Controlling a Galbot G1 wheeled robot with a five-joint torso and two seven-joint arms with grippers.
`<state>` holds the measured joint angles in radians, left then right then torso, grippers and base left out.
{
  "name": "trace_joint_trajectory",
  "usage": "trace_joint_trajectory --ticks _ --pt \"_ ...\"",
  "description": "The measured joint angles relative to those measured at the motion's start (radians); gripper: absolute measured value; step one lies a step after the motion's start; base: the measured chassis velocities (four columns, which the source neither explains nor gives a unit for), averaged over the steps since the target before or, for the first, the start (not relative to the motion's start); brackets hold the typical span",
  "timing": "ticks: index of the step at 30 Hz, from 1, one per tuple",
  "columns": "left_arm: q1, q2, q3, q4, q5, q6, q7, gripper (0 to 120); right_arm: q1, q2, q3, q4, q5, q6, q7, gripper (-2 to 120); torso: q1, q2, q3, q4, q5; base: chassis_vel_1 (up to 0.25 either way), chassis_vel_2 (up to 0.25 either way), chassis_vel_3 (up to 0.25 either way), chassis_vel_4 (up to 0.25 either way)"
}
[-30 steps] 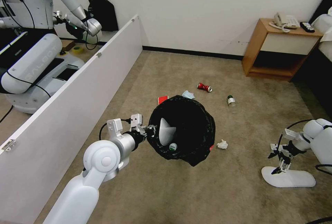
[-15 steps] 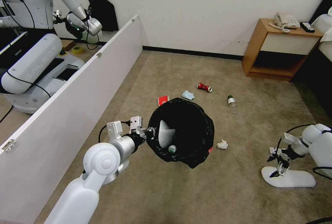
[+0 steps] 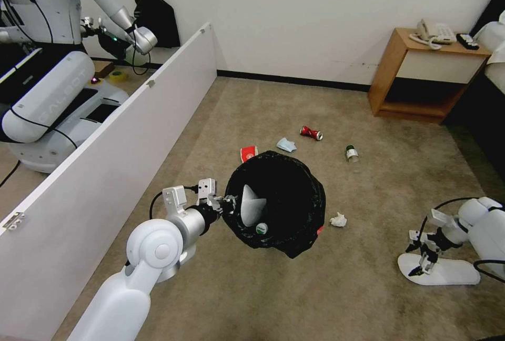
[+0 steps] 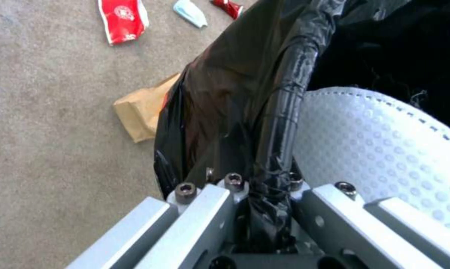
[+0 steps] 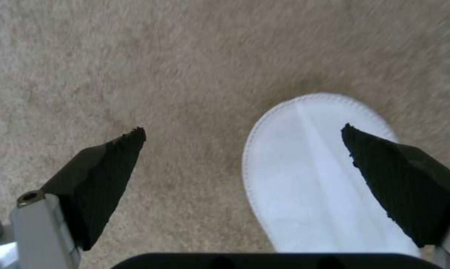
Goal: Pick up the trash bin and place the garbage on the floor into it.
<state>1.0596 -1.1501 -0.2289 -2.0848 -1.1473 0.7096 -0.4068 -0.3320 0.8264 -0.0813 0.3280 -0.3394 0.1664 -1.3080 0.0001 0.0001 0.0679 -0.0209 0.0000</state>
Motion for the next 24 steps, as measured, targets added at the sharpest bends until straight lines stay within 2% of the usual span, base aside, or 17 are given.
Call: trace_joint_trajectory --ticks 10,24 --pt "-0.001 0.007 -0.001 0.0 -0.001 -0.001 0.003 0 -0.052 -0.005 0.066 0.01 -0.033 -0.001 0.01 100 0.0 0.0 0.0 0.0001 0.0001 0.0 0.0 0.0 0.0" --pt "-0.004 0.013 -0.006 0.013 -0.001 -0.005 0.016 0 -0.051 -0.002 0.088 -0.023 -0.048 -0.004 0.045 100 0.0 0.0 0.0 0.0002 0.0 0.0 0.0 0.0 0.0"
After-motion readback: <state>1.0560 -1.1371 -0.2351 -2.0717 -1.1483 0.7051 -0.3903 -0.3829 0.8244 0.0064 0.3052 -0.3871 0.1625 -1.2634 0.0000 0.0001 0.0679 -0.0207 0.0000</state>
